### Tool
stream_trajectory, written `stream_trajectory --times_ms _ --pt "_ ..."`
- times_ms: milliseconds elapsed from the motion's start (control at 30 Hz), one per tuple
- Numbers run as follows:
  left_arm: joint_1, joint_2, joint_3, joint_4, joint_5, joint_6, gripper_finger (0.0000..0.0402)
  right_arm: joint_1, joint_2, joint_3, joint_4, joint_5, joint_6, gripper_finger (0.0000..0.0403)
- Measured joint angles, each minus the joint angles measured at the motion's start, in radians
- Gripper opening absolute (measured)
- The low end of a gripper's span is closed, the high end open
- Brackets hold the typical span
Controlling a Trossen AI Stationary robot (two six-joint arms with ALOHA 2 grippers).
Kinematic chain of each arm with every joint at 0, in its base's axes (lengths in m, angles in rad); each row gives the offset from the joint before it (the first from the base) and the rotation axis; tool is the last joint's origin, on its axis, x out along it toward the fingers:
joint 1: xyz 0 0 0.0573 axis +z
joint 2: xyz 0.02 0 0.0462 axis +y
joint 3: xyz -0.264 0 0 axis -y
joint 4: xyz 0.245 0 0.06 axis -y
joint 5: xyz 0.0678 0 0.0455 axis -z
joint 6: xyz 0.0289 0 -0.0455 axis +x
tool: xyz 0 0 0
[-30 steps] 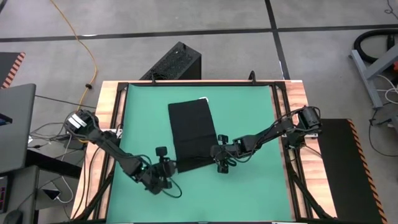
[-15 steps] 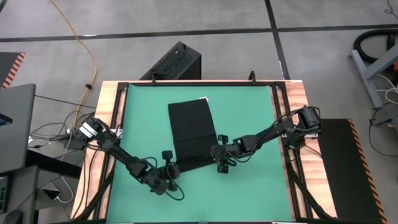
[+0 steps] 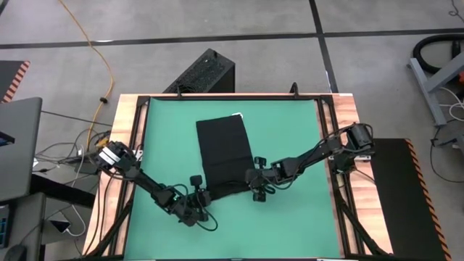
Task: Roll towel into tight, uniform cylinder
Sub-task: Roll the black towel
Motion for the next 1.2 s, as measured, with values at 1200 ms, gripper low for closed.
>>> stream_trajectory --times_ms 1200 --pt "0.005 0.001 0.000 -0.075 0.030 -0.013 0.0000 0.064 -0.244 -0.251 0.362 -0.047 -0.459 0.0228"
